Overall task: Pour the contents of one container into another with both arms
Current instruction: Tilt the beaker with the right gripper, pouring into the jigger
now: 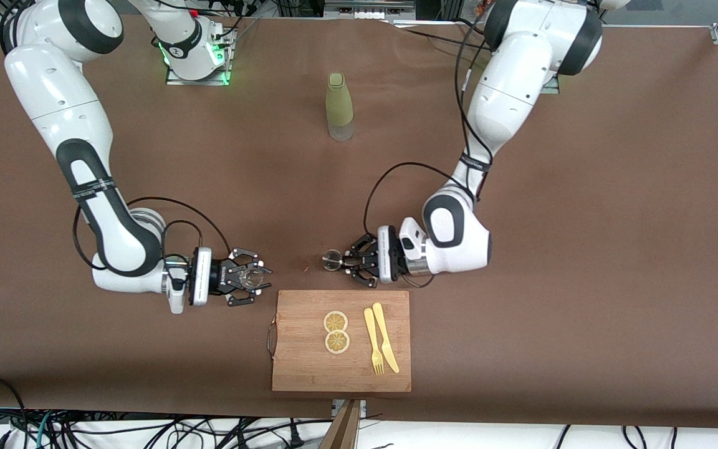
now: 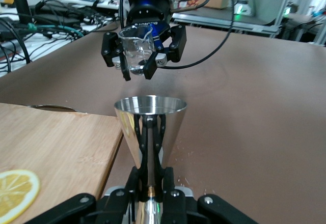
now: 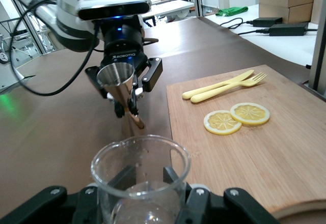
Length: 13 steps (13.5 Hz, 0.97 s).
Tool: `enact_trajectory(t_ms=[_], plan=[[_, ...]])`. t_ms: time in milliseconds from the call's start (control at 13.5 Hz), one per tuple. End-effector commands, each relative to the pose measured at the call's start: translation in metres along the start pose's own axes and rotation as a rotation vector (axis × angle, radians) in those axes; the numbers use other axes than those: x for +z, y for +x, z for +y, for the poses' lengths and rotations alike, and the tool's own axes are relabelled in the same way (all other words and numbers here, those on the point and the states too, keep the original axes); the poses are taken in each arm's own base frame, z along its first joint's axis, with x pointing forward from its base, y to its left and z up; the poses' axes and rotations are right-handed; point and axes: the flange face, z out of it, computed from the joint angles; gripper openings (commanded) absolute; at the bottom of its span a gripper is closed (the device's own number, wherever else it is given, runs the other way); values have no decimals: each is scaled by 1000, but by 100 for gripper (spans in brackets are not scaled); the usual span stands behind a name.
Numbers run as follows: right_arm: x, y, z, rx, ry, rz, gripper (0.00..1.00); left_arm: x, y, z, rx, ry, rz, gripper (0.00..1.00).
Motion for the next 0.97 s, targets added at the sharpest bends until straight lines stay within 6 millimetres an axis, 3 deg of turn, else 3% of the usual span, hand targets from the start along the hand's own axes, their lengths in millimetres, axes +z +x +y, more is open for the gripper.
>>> enact_trajectory(t_ms=[0,520,892], plan=[[14,9,-1,19,-3,-17,34,15,11,14,-46,52,-24,0],[41,31,-8,61,3,-110,34,29,15,25,-114,97,-28,0],[48,52,-10,65,29,-216,33,44,26,30,-171,129,-27,0]])
